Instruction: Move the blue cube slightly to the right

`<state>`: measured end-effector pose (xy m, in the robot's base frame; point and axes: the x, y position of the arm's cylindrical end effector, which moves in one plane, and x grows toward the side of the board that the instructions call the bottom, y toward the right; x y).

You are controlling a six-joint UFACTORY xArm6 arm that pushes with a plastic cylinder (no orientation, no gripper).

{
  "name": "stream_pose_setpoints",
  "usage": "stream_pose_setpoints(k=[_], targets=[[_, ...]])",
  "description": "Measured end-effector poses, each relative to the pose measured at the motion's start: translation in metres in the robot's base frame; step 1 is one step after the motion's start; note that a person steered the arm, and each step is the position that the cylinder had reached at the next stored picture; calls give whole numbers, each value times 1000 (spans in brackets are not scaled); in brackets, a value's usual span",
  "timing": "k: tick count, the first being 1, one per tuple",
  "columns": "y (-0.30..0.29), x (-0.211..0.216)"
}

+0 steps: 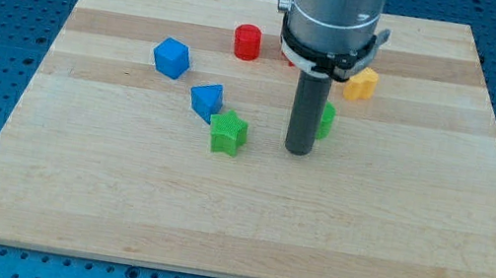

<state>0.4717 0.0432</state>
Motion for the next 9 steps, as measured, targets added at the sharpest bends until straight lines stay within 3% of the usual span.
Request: stream_pose_setpoints(k=[3,6,7,8,9], targets=[[40,-10],[33,-28],[53,-1],[97,51],[102,57]])
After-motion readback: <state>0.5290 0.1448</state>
